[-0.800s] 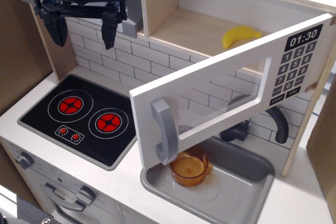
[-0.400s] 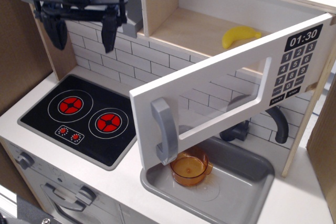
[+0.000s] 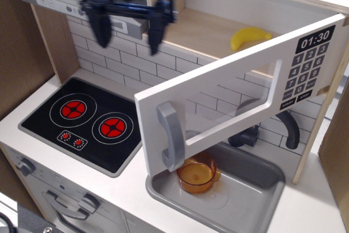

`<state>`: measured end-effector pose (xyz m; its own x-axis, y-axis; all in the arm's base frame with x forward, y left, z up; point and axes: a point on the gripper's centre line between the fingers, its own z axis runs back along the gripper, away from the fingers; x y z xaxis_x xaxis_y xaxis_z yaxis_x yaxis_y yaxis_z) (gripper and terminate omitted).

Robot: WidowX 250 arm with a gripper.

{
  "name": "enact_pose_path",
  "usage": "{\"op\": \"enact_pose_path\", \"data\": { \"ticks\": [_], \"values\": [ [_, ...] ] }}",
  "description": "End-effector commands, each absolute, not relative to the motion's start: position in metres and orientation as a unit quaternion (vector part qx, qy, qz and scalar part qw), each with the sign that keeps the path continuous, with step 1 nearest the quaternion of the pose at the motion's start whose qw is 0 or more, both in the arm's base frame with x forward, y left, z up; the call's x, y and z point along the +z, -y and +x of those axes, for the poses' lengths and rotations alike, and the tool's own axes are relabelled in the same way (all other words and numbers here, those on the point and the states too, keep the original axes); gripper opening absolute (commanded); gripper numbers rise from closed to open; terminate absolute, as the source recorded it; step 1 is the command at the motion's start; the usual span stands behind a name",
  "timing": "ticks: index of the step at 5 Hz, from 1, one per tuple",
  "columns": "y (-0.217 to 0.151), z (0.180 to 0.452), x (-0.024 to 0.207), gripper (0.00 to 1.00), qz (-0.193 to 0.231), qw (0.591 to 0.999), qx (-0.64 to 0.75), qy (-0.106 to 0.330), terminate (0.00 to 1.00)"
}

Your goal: Close microwave

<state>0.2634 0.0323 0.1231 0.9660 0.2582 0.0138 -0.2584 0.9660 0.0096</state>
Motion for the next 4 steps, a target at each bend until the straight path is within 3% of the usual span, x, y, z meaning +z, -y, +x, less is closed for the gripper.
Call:
{"op": "enact_pose_path", "data": {
  "ticks": [1, 2, 4],
  "values": [
    [0.021, 0.252, 0.175, 1.0, -0.057, 0.996, -0.009, 0.072, 0.0],
    [0.031, 0.247, 0.187, 1.0, -0.066, 0.991, -0.034, 0.108, 0.0],
    [0.046, 0.25, 0.157, 1.0, -0.026, 0.994, -0.084, 0.069, 0.0]
  ]
}}
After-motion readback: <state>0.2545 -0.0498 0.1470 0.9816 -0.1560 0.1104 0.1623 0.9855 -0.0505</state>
